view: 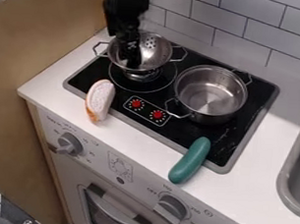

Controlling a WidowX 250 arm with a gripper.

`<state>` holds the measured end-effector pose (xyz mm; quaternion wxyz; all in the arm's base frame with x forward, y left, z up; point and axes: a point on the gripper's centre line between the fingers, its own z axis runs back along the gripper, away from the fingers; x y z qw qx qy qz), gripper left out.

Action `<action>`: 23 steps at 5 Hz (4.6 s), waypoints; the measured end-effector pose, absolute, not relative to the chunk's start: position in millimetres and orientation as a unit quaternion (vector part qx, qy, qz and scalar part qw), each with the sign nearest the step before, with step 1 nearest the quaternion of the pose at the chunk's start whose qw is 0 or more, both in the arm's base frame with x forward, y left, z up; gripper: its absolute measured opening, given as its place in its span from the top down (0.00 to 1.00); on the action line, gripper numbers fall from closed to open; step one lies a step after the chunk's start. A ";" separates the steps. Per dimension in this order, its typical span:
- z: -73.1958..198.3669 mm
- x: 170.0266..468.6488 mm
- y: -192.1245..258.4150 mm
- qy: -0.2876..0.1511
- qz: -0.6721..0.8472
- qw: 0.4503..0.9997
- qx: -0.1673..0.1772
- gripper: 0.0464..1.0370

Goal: Moved a white part and placed it on the cooking gas

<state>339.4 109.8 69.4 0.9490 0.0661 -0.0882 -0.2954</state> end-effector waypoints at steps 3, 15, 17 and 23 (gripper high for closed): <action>42.1 354.2 118.0 -0.138 -0.303 0.939 0.081 0.04; 120.4 305.1 48.3 -0.012 -0.211 0.977 0.008 0.56; 80.1 283.2 1.5 -0.047 -0.161 0.986 0.002 0.56; 33.2 260.3 13.1 -0.034 -0.176 0.983 0.037 0.56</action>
